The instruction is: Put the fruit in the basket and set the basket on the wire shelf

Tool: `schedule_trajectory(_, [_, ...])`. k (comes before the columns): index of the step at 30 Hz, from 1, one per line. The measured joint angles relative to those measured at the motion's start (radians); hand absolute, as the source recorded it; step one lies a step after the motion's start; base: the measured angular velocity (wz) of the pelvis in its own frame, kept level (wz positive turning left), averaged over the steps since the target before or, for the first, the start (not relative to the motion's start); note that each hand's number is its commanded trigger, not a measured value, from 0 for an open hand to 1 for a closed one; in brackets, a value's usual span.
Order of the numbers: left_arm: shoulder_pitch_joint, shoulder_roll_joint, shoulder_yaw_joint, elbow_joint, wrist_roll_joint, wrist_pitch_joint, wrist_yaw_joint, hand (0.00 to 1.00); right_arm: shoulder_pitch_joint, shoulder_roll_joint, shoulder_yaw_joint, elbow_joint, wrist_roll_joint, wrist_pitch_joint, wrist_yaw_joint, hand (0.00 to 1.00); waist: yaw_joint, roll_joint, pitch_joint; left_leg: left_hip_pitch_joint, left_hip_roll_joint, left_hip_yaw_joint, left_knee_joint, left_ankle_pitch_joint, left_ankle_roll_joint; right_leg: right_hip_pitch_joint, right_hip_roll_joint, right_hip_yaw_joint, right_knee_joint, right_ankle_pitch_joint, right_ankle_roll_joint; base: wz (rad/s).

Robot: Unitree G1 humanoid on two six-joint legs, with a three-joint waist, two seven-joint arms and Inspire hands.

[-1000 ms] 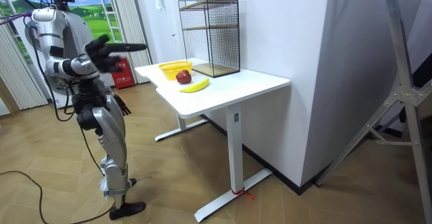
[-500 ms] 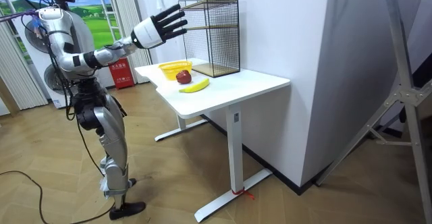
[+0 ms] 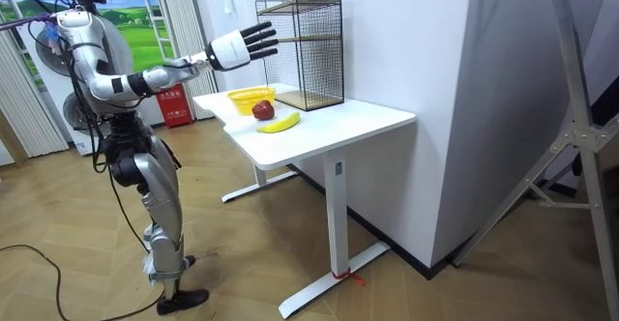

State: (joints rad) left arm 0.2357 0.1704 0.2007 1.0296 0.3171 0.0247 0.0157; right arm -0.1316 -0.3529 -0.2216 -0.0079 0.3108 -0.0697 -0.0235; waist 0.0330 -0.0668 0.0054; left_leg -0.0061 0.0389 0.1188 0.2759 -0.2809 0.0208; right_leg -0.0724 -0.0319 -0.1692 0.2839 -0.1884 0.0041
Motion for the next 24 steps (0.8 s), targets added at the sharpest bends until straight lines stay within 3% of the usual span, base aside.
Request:
schedule_trajectory(7, [-0.005, 0.007, -0.010, 0.001, 0.000, 0.004, -0.019, 0.00, -0.005, 0.000, 0.041, 0.034, -0.088, 0.020, 0.107, 0.00, 0.002, 0.000, -0.0004, 0.000, 0.000, -0.024, -0.001, 0.000, 0.000, 0.024, 0.000, -0.026, -0.027, 0.005, -0.001, 0.10])
schedule_trajectory(24, [-0.011, 0.006, -0.031, -0.001, 0.000, 0.008, -0.033, 0.00, -0.007, -0.002, 0.070, 0.118, -0.123, 0.029, 0.238, 0.00, 0.029, -0.002, 0.0018, 0.011, -0.001, -0.037, -0.002, 0.001, -0.002, 0.040, 0.000, -0.030, -0.029, 0.005, -0.001, 0.02])
